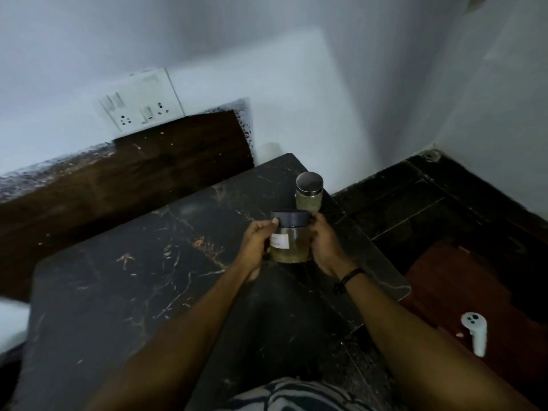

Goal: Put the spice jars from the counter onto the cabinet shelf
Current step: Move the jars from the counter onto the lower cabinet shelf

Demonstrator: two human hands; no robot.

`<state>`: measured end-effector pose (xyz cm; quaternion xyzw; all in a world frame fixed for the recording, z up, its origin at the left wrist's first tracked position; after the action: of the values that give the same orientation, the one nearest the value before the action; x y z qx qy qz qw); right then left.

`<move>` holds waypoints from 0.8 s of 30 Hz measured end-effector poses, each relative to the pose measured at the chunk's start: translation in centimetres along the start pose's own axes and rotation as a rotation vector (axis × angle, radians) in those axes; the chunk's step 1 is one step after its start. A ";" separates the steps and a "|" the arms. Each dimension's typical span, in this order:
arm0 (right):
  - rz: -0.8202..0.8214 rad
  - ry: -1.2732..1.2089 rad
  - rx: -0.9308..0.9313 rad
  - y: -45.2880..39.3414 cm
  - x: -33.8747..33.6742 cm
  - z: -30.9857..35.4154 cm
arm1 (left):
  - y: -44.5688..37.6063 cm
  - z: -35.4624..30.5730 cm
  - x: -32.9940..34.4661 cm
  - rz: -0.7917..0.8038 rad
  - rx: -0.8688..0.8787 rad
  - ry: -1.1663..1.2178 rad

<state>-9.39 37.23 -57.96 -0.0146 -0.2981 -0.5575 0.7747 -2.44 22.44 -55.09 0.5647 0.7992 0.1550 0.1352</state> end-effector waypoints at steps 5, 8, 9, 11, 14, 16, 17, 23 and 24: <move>-0.012 0.030 0.023 -0.3 3.0 -0.8 | 1.2 0.4 -1.9 -0.081 -0.018 0.141; 0.023 0.066 -0.007 -0.5 4.7 -0.7 | 1.9 -0.1 -3.2 -0.113 0.005 0.200; 0.038 0.065 -0.010 -0.5 5.2 -0.6 | 1.9 -0.4 -3.4 -0.113 0.020 0.212; 0.083 0.051 -0.005 -0.6 6.5 -0.3 | 2.1 -1.4 -4.2 -0.131 0.054 0.241; 0.149 0.042 -0.018 -0.5 8.3 0.3 | 2.2 -2.9 -5.1 -0.137 0.093 0.264; 0.180 0.056 -0.027 -0.4 9.3 0.8 | 2.3 -3.4 -5.7 -0.139 0.119 0.277; 0.195 0.062 -0.030 -0.4 9.6 0.9 | 2.3 -3.6 -5.8 -0.140 0.131 0.283; 0.304 0.066 -0.145 -0.4 14.0 5.9 | 3.1 -9.3 -6.8 -0.190 0.259 0.354; 0.329 0.061 -0.188 -0.4 15.3 7.7 | 3.1 -11.2 -7.2 -0.198 0.285 0.362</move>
<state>-10.12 26.71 -44.48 -0.1186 -0.2147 -0.4487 0.8593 -1.79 15.60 -43.28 0.4600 0.8757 0.1253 -0.0763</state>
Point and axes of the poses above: each hand's wrist, its own y-axis away from the middle knuckle, its own x-axis out of the palm, z = x × y, the point moved 3 cm from there along -y, towards the middle knuckle, and after that the axes turned 12 degrees about -y, right-handed, at the moved point
